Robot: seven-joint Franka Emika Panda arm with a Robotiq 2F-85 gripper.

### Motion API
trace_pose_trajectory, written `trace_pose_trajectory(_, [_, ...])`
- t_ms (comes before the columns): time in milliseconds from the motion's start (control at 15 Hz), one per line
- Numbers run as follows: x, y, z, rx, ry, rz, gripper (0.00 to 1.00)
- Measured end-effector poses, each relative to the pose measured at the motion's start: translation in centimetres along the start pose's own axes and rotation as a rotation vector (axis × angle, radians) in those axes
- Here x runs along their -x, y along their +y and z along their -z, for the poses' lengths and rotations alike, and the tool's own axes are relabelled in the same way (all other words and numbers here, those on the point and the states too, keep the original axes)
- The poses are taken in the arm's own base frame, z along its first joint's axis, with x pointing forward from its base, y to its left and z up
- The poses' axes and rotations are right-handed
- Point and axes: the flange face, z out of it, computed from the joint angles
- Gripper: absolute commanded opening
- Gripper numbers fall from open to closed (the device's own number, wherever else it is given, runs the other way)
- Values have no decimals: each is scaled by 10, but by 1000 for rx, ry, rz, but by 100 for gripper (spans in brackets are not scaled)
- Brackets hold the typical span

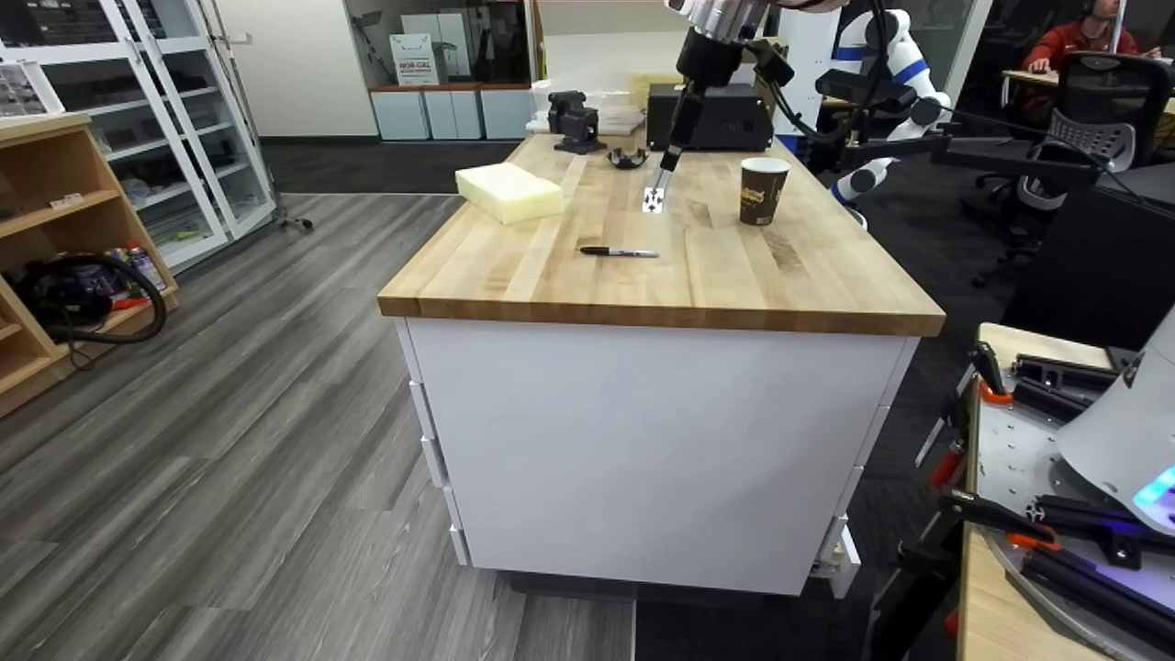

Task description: Put the marker in the cup, remove it and then put it back on the table

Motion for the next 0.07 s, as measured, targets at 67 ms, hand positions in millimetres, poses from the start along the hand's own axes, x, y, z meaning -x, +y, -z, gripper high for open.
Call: trace_pose_trajectory(67, [0,0,0,0,0,0,100])
